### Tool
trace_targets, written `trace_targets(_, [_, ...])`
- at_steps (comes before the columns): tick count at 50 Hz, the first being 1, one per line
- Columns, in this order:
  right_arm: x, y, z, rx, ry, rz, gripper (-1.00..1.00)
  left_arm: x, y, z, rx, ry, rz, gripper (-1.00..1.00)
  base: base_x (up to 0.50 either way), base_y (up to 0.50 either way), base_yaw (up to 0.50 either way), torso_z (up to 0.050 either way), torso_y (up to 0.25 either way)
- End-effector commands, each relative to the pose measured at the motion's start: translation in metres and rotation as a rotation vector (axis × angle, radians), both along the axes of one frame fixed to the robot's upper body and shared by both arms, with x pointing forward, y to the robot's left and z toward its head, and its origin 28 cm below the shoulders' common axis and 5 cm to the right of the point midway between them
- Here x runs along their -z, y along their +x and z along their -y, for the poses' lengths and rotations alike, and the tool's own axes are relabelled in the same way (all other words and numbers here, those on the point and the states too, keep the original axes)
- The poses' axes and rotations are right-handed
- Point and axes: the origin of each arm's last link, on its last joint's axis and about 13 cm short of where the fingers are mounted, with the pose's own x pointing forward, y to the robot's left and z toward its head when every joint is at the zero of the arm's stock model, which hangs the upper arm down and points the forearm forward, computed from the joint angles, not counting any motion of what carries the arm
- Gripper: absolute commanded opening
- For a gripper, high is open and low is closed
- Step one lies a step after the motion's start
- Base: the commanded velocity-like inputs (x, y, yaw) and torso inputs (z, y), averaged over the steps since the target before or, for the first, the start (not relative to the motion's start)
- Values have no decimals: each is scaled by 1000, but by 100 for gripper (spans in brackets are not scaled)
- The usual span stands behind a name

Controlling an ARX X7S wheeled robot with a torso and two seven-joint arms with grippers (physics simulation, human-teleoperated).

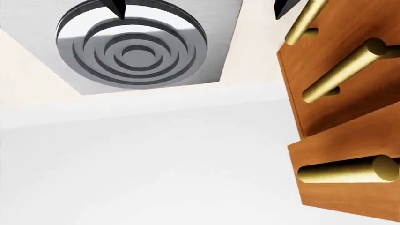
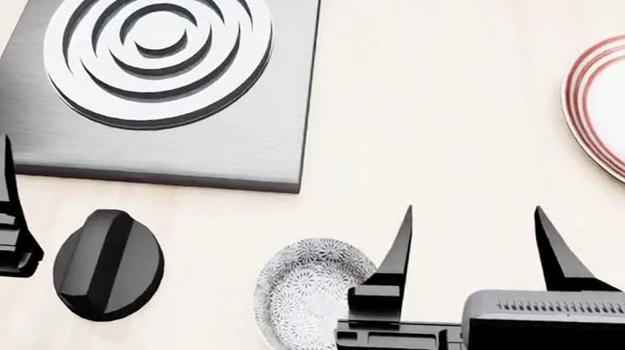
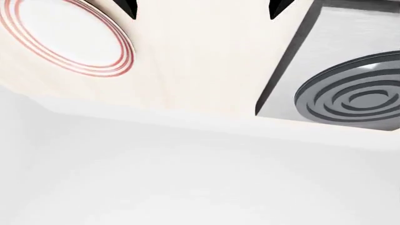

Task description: Pick the akita bowl next to the ramekin and place it on the plate.

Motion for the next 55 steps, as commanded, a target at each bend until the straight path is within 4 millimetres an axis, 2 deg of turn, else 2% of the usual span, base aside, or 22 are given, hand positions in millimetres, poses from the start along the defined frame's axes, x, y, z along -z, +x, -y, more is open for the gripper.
trace_targets(1, [-5, -2, -1, -6, -8, -14, 100, 0, 0, 0, 4, 3, 4, 100, 0, 0, 0, 0, 0])
trace_targets(15, [-9, -7, -4, -40, -7, -78, 100, 2, 0, 0, 6, 3, -2, 100, 0, 0, 0, 0, 0])
trace_targets(28, [-10, -11, -7, -133, 109, -180, 100, 5, -1, 1, 10, 4, -11, 100, 0, 0, 0, 0, 0])
trace_targets(41, [-1, -14, -4, -167, 162, -254, 100, 7, 0, 0, 3, 3, -16, 100, 0, 0, 0, 0, 0])
trace_targets(55, [6, -10, -4, -199, 237, -307, 100, 10, 0, 0, -1, 1, -26, 100, 0, 0, 0, 0, 0])
